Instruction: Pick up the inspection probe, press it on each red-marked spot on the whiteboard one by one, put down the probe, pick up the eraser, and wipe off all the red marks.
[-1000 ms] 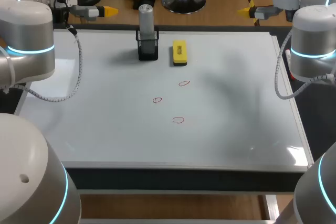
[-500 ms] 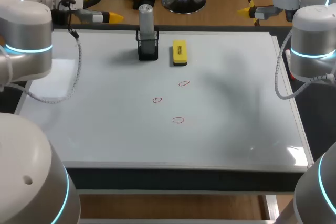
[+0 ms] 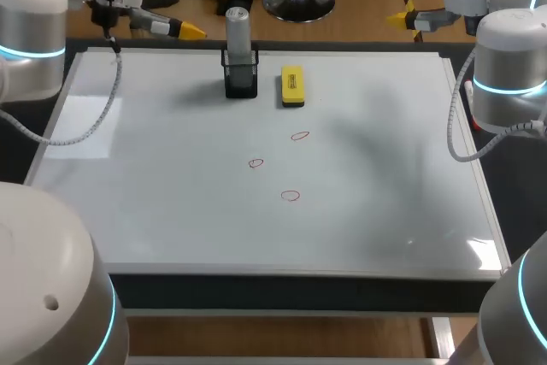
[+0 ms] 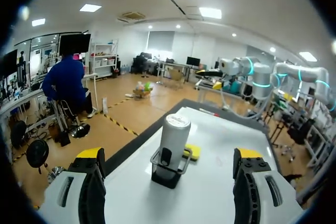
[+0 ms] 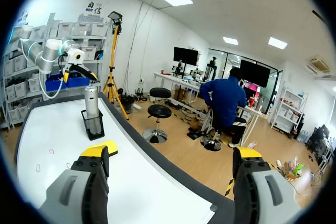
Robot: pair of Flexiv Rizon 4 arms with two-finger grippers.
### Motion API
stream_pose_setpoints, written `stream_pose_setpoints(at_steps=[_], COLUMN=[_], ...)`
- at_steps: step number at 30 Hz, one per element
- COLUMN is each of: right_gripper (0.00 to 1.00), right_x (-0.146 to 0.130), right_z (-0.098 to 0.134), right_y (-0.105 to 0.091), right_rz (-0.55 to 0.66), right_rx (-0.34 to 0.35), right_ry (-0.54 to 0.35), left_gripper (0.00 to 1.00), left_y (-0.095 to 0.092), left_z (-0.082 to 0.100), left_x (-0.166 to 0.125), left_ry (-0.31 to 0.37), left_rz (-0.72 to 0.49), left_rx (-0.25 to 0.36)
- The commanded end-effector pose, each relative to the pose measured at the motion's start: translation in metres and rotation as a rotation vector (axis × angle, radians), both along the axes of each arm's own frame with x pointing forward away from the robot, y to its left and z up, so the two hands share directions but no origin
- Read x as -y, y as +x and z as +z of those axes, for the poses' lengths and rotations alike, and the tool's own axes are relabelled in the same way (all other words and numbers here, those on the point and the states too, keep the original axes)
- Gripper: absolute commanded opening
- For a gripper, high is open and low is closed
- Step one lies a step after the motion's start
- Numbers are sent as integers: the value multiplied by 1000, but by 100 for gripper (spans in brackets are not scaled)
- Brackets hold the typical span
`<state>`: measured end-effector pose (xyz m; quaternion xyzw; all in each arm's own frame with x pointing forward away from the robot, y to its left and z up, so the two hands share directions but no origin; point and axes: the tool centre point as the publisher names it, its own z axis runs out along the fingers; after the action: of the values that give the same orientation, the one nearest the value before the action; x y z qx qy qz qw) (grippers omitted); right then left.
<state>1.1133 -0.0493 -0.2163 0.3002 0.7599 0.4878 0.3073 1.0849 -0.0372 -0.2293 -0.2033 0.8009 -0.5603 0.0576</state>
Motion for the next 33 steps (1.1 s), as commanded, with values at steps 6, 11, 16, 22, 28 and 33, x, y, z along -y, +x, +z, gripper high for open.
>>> stream_pose_setpoints(at_steps=[6,11,16,22,28,33], right_gripper=[100,100,100,100,100,100], right_x=[0,0,0,0,0,0], right_z=[0,0,0,0,0,0], right_y=[0,0,0,0,0,0], right_rz=[1,1,1,1,1,1], right_rx=[-1,-1,-1,-1,-1,-1], right_ry=[-1,-1,-1,-1,-1,-1], left_gripper=[100,100,100,100,100,100], left_y=[6,6,6,6,8,14], left_z=[-9,-12,-15,-21,-29,-34], left_x=[16,25,38,52,65,74], left_ry=[-59,-95,-122,-124,-126,-131], left_rz=[-174,-208,-239,-262,-286,-290], left_rx=[-20,-10,-5,9,43,71])
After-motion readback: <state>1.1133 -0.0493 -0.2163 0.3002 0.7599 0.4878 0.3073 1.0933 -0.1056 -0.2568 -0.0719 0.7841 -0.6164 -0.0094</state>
